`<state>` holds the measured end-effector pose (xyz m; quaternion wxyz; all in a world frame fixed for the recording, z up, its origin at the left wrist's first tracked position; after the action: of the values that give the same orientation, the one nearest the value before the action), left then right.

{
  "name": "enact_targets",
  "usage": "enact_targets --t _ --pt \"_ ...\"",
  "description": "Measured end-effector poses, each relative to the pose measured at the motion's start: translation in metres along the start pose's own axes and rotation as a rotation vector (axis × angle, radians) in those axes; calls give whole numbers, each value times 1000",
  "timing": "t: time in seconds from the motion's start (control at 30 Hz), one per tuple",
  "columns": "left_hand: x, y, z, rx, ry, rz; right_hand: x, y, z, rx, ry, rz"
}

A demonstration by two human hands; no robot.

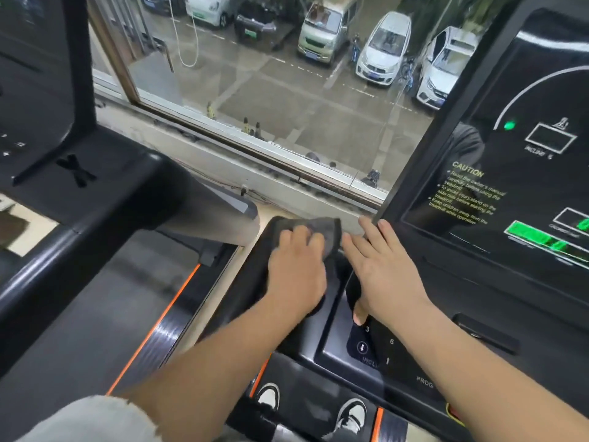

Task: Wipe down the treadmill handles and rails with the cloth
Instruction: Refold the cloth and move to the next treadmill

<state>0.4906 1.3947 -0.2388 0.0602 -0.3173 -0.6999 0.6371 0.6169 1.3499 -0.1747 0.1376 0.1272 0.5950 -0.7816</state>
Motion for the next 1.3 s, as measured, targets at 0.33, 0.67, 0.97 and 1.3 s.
enact_targets --t 0.33,0.67,0.97,1.3 --pt "5 -2 -28 66 98 -27 -5 6 -5 66 46 -46" --pt "45 -17 -50 91 2 -98 -5 11 -7 81 7 54" --pt "29 -4 -17 163 435 -26 11 6 -2 125 -18 39" --pt "-2 6 18 171 451 194 7 16 1 37 47 -183"
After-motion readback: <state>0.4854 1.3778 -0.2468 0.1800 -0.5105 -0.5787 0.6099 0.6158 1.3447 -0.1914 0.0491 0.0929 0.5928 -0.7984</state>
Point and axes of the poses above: each hand's wrist, its own z-axis away from the middle knuckle, its own y-axis out of the palm, x = y × z, the point moved 4 cm from there along -z, towards the middle knuckle, and after that the axes turned 10 degrees about y, right-handed, at the moved point
